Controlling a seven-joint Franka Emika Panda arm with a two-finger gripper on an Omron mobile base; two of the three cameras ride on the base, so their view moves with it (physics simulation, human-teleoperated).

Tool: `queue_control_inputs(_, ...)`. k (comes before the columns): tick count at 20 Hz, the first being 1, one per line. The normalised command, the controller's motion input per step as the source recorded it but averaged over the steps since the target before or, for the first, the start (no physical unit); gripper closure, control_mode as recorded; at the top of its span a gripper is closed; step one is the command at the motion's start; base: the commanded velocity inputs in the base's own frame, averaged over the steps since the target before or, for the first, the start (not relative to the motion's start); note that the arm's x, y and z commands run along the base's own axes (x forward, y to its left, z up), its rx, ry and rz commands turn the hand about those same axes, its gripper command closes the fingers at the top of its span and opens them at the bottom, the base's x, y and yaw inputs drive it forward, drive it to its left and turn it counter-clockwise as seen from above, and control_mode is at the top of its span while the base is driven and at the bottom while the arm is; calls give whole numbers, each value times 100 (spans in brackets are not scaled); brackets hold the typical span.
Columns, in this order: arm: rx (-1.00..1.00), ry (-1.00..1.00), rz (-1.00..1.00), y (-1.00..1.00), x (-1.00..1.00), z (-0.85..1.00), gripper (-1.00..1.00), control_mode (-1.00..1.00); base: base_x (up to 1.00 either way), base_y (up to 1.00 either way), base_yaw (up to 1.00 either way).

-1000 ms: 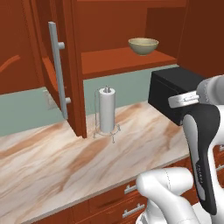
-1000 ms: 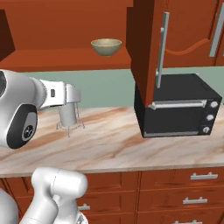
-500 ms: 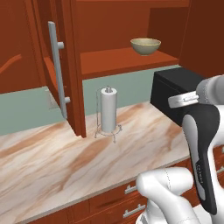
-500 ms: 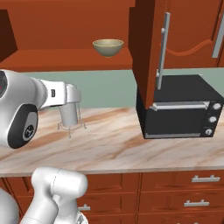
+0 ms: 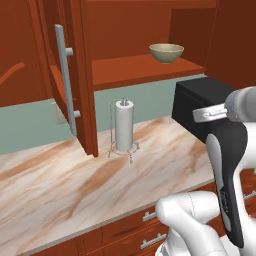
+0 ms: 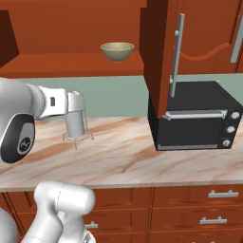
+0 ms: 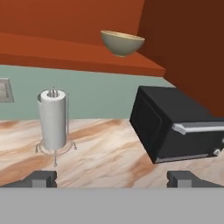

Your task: Take the smaller bowl and place it next to the appetizer plate on the dining counter , and place the larger bowl next to the plate with cooked food.

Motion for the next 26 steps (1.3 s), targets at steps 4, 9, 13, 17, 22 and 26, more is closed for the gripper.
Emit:
queue_control_inputs(4,32,0,-25,0,0,26,-100,-100,0,0,0)
queue_control_inputs(9,42,-1,-16,0,0,40,-100,-100,0,0,0)
queue_control_inputs(13,29,0,-2,10,1,19,-100,-100,0,0,0)
queue_control_inputs(17,19,0,-4,1,17,1,-100,-100,0,0,0)
queue_control_inputs(22,5,-4,-8,2,20,0,-100,-100,0,0,0)
queue_control_inputs(26,0,-25,-14,1,7,0,-100,-100,0,0,0)
